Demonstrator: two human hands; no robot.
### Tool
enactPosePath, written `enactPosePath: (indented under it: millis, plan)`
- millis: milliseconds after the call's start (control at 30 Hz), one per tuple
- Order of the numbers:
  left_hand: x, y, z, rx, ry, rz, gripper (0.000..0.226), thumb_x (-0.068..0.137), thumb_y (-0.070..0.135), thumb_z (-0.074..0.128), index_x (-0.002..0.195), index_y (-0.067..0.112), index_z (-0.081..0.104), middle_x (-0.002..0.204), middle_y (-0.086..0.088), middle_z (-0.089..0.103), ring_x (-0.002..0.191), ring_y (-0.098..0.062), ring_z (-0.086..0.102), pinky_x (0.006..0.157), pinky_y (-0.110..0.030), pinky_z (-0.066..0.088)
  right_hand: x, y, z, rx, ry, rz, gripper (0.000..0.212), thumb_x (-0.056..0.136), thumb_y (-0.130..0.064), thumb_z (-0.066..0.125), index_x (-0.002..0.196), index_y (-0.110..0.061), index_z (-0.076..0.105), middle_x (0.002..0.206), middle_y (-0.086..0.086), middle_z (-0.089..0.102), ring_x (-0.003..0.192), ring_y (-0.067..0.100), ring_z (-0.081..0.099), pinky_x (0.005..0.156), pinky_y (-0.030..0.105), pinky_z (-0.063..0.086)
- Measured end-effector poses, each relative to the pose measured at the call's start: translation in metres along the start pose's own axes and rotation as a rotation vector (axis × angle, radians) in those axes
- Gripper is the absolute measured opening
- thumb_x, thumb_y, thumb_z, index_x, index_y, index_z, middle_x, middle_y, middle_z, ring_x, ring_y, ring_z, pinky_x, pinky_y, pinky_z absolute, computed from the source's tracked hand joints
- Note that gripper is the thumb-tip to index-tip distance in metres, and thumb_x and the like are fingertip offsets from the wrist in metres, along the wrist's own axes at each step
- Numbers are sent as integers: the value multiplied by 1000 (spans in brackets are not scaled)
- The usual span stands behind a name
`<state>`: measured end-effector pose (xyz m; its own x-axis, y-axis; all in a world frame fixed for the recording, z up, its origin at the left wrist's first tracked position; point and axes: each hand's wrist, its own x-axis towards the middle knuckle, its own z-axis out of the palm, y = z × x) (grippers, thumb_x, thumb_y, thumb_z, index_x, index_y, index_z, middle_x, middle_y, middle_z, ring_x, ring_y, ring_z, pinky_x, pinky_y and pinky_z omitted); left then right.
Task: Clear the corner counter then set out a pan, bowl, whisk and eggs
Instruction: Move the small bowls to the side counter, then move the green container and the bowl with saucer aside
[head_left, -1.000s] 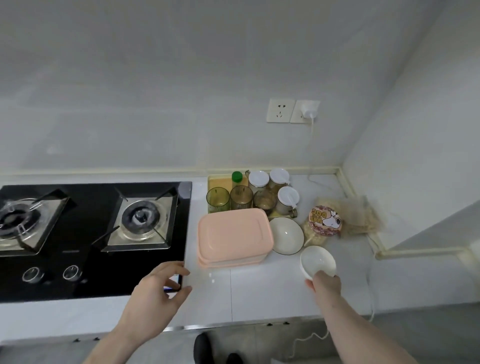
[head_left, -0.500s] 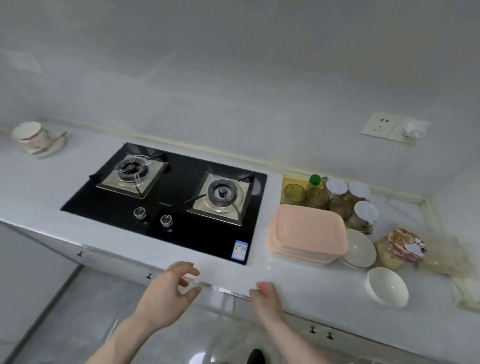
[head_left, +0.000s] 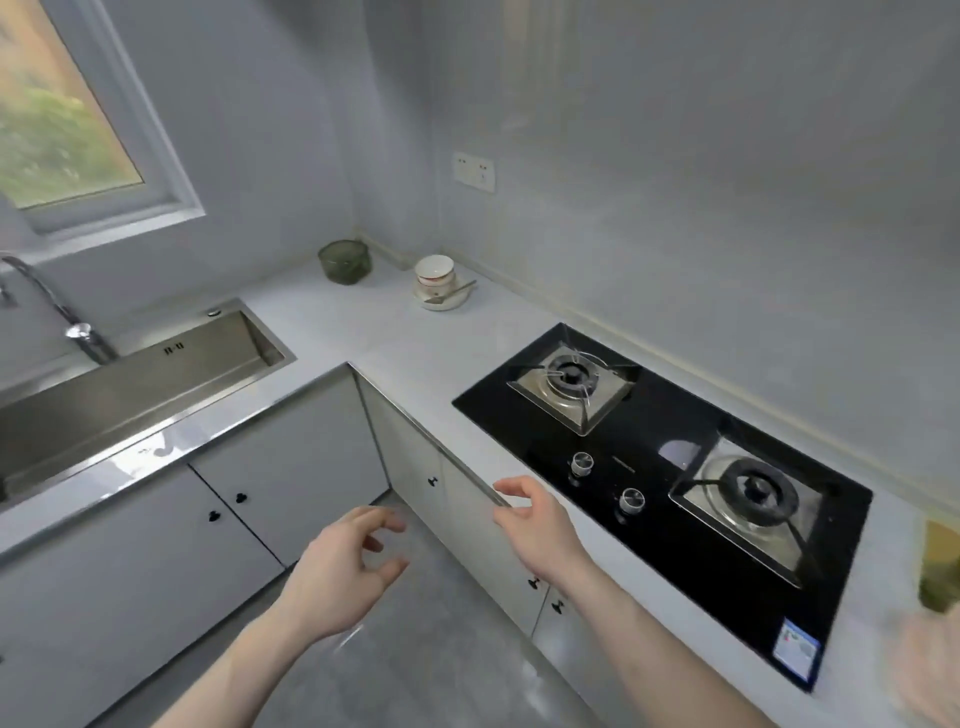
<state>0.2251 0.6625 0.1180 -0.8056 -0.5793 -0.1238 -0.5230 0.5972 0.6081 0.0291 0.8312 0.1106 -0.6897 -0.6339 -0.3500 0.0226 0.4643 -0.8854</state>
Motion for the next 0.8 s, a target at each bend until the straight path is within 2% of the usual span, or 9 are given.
enactPosePath:
  millis: [100,233,333,400,533,700,800]
  plan:
    - [8,-28,-33,-61,80,-33,23,79,42,73,100,45,63,115,37,57,95,5,62,83,-26,53,24,-45,25,-40,-53,-63,26,91,-26,62,114,-38,61,108,-8,70,62,-3,58,60,16,46]
    - [25,-62,-65,-97,161,-92,24,82,39,77,101,45,63,119,36,55,98,5,61,80,-20,53,66,-94,55,-76,-114,-97,26,90,-26,64,113,-39,61,100,-7,73,68,8,63,62,19,51]
    - [45,-83,-82,-109,178,-125,21,84,40,76,100,44,64,121,36,54,100,6,60,77,-16,50,104,-117,73,-69,-138,-122,27,89,-27,64,114,-38,62,98,-4,75,63,6,67,60,19,54]
    - [63,-95,-94,-120,195,-149,21,83,39,76,100,44,64,121,34,55,101,5,60,77,-18,51,132,-127,82,-68,-147,-129,29,89,-26,64,115,-37,61,98,-5,73,59,0,64,56,15,49]
    - [119,-118,-117,-129,216,-189,21,84,38,76,100,43,64,122,33,55,100,6,60,79,-23,54,196,-147,97,-61,-167,-133,27,92,-26,65,116,-37,61,101,-8,70,88,6,68,69,16,46]
    - [205,-130,-150,-109,205,-201,22,84,42,73,104,45,62,122,37,53,102,11,57,83,-22,53,286,-176,101,-75,-177,-146,25,93,-25,65,116,-36,62,118,-18,64,101,7,65,84,23,48]
    - [255,-133,-164,-125,234,-181,22,84,42,72,103,43,63,120,32,57,100,8,59,80,-23,54,337,-189,100,-83,-148,-162,26,93,-23,65,116,-34,61,121,-19,62,103,11,65,88,26,49]
